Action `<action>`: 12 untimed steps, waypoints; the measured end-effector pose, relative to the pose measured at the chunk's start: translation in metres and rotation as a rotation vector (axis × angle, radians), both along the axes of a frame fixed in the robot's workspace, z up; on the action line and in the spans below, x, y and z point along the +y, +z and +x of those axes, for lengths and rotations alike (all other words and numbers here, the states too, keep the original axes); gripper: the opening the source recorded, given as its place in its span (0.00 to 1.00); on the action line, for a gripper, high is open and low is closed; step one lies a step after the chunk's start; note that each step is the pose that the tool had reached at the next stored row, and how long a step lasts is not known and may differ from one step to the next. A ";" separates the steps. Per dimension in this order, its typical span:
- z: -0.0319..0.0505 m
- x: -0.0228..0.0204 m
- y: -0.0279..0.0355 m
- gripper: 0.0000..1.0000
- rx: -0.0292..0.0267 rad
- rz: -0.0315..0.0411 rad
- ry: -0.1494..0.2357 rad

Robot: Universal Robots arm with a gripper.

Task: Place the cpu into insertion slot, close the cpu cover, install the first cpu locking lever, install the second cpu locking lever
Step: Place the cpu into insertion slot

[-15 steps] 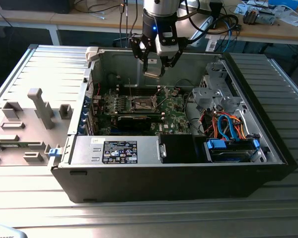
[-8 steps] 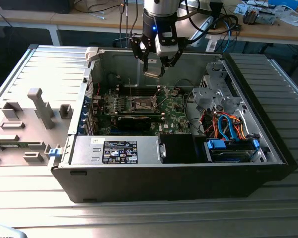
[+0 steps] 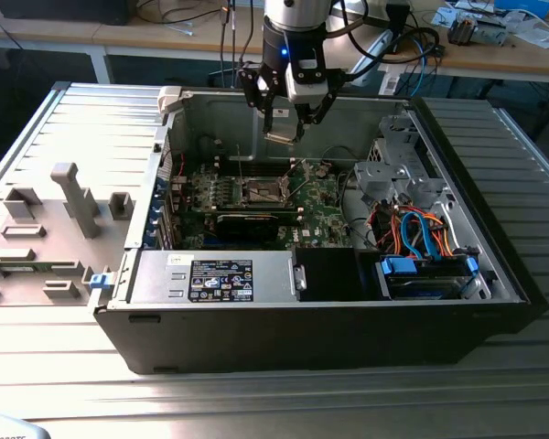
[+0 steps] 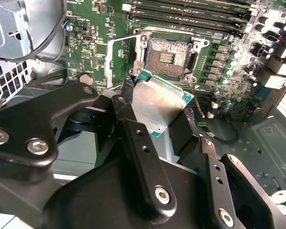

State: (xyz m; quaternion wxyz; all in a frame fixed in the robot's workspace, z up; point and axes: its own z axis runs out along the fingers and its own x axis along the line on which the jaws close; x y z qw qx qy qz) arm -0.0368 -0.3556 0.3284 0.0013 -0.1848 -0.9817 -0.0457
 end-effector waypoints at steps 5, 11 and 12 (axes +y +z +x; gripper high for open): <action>0.0000 0.0000 0.0000 0.54 0.0000 0.0001 -0.006; 0.0000 0.0000 0.0000 0.54 0.0000 0.0000 -0.013; 0.0000 0.0000 0.0000 0.54 0.0000 0.0001 -0.014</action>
